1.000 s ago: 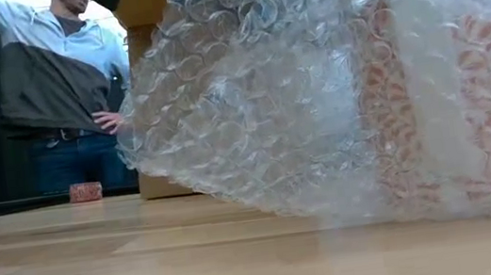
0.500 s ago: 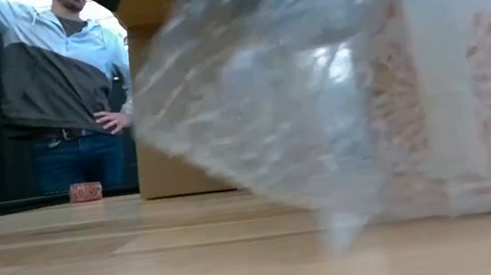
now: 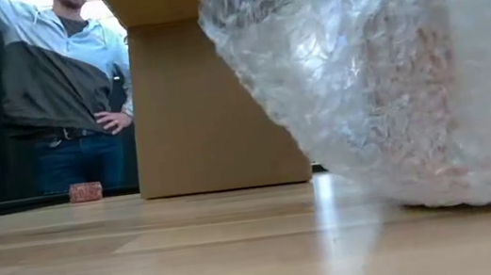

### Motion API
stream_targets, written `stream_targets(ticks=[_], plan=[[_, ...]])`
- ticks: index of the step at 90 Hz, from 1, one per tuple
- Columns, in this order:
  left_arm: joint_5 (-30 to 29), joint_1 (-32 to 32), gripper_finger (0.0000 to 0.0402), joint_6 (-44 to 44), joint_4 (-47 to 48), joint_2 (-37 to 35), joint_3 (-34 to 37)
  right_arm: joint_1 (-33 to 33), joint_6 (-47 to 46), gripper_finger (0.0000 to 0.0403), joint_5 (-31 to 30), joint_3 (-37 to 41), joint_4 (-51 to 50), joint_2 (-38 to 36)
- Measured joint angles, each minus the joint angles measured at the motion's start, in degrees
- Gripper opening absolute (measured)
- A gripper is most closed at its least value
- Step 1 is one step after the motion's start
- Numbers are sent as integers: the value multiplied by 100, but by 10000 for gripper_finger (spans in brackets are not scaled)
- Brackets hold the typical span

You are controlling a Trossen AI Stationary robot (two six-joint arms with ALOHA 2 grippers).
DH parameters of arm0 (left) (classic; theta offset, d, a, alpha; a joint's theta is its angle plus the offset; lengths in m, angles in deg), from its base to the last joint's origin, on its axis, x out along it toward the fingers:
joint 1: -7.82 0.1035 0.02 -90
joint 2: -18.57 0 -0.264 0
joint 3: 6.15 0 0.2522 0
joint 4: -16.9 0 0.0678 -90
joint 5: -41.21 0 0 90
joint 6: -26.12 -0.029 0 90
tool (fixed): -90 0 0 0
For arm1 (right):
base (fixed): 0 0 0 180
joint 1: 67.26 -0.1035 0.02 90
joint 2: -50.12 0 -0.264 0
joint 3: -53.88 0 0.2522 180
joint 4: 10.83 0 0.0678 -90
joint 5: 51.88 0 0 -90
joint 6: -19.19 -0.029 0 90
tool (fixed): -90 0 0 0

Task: Wrap mug
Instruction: Wrap the orange cup with the transparent bubble wrap

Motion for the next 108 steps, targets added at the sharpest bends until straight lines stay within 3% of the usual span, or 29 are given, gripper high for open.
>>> stream_targets(ticks=[52, 74, 108], plan=[[-382, 68, 143, -31, -870, 837, -16, 0, 67, 0, 201, 11, 242, -46], [-395, 64, 143, -5, -902, 869, -26, 2, 87, 0, 608, 15, 135, -514], [-380, 68, 143, -24, -907, 871, -20, -2, 141, 0, 619, 4, -125, -1193]])
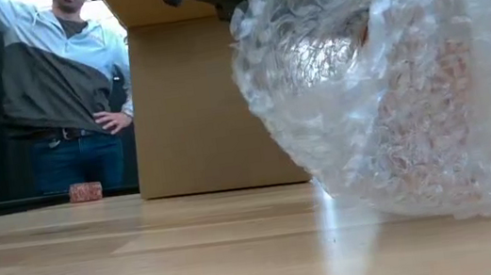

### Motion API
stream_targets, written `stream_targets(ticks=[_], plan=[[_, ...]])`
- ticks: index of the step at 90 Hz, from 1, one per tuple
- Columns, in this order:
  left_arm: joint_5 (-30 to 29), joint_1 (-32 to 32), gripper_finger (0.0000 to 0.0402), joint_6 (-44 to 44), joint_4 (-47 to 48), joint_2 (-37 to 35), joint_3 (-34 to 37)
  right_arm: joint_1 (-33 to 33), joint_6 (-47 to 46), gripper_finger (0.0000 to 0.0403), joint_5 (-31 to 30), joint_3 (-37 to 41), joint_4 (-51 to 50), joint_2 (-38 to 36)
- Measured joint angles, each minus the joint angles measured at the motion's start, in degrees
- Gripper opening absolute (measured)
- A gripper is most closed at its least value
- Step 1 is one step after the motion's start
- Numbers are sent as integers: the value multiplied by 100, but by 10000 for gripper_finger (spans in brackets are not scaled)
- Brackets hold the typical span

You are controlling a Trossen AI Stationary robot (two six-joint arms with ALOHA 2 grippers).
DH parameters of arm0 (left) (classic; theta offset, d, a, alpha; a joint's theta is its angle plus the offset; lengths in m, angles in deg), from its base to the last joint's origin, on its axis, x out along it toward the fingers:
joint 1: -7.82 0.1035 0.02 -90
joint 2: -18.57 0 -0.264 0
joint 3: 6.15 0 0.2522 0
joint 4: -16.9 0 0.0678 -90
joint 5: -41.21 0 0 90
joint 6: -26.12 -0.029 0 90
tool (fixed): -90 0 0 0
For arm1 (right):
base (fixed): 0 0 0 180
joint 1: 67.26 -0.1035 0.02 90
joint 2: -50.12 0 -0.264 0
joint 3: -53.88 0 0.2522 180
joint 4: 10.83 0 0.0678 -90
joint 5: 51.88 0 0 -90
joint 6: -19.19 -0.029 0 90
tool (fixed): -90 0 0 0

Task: Wrap mug
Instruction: Wrap the orange cup with the transparent bubble wrap

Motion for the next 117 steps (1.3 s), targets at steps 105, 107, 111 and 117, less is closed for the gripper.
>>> stream_targets(ticks=[105, 107, 111, 117], plan=[[11, 0, 143, 3, -17, 11, 11, -2, 345, 0, 109, -994, -1665, 128], [12, 0, 143, 4, -17, 11, 11, -2, 282, 0, 74, -993, -1813, 110], [13, 0, 143, 8, -17, 11, 11, -27, 145, 0, -46, -992, -2163, 98], [13, 0, 143, 5, -17, 11, 13, -71, -63, 0, -331, -991, -2785, 94]])
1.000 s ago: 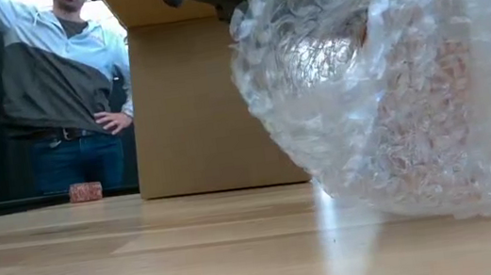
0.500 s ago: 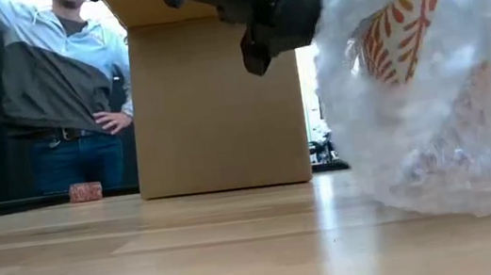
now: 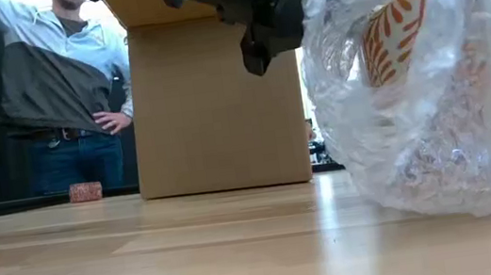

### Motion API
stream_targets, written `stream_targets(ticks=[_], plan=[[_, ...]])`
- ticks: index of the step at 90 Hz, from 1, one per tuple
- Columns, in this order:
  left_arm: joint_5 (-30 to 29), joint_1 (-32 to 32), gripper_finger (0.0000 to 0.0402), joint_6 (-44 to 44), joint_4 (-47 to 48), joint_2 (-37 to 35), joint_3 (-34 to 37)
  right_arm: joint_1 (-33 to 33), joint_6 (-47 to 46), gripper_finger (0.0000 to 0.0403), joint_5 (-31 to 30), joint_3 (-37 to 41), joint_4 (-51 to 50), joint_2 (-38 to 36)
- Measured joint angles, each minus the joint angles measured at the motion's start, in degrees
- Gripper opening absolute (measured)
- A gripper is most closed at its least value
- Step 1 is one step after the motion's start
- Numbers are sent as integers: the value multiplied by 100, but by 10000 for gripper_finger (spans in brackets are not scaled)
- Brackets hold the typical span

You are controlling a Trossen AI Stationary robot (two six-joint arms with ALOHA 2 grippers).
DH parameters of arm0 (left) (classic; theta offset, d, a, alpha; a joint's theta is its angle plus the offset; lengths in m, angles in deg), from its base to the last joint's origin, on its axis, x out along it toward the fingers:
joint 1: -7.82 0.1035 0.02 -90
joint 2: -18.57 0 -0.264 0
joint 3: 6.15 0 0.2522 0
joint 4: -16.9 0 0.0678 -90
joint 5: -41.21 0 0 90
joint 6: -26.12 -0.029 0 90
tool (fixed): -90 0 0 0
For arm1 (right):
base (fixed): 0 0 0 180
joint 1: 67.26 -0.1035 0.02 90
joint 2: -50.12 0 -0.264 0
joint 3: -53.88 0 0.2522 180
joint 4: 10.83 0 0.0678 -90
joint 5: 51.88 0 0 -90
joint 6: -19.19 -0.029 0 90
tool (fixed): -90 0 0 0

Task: Wrap mug
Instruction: Wrap the orange cup with the transparent bubble wrap

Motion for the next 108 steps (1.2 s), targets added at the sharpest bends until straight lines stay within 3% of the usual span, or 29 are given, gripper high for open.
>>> stream_targets(ticks=[19, 35, 56, 108], plan=[[4, 0, 143, 0, -2, 0, 0, -195, -365, 0, 9, 594, -255, 28], [22, 0, 143, 2, -26, 2, 4, -244, -324, 0, -132, 581, 467, 28], [24, 0, 143, 15, -26, 2, 4, -241, 412, 0, -145, 458, 1924, 84], [29, -2, 143, 13, -42, 4, 1, 41, 550, 0, 79, 421, 2141, 1644]])
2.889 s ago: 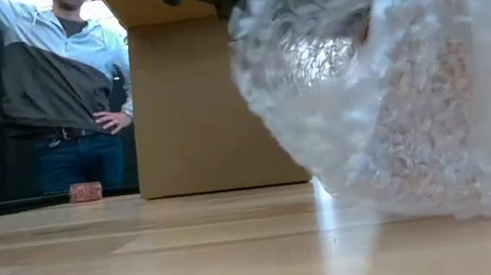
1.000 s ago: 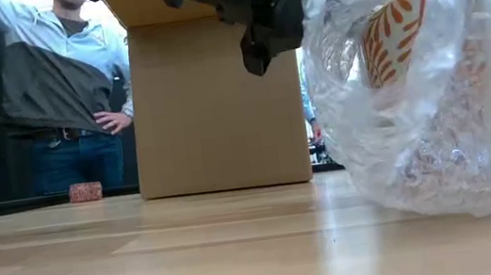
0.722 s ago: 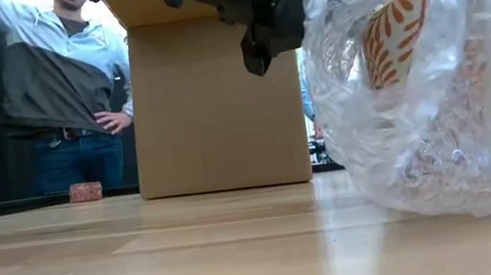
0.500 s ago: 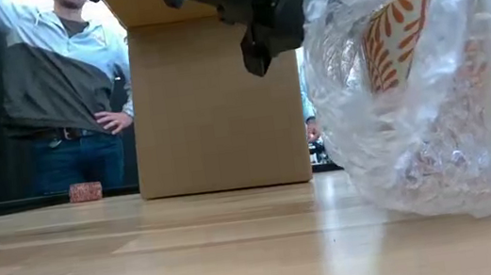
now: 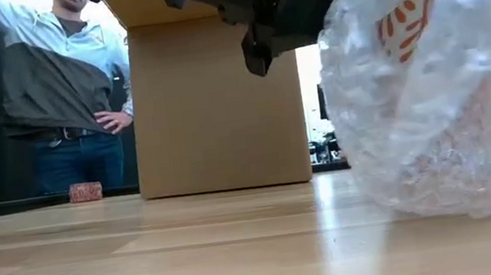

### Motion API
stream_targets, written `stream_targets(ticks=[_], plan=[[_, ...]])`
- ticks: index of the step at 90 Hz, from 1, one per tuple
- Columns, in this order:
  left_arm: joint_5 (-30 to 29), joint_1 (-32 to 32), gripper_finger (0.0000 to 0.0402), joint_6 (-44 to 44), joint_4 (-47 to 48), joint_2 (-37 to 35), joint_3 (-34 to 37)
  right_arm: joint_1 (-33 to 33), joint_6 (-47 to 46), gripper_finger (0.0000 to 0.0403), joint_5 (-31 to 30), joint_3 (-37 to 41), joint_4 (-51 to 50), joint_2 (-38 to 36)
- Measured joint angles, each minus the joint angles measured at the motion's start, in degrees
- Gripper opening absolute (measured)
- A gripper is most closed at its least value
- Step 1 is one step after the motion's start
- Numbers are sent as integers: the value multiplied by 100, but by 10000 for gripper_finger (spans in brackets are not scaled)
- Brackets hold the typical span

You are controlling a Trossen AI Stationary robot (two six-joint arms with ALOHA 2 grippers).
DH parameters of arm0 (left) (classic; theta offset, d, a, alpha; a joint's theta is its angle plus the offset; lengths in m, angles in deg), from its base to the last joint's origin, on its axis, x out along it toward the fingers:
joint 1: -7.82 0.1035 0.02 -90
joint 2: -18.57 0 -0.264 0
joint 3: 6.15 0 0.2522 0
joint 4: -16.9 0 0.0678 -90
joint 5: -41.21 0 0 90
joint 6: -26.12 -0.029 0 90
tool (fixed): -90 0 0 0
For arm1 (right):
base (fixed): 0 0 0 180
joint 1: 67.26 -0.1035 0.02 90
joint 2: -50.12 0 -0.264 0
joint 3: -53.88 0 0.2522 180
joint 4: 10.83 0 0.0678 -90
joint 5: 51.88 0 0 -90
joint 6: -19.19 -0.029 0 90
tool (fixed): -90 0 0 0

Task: Wrap mug
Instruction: Wrap the orange cup with the transparent bubble wrap

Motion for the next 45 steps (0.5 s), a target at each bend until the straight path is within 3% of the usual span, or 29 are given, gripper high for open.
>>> stream_targets(ticks=[45], plan=[[-9, 2, 143, 11, 26, -2, -1, -208, -141, 0, 100, -79, -459, -1362]])
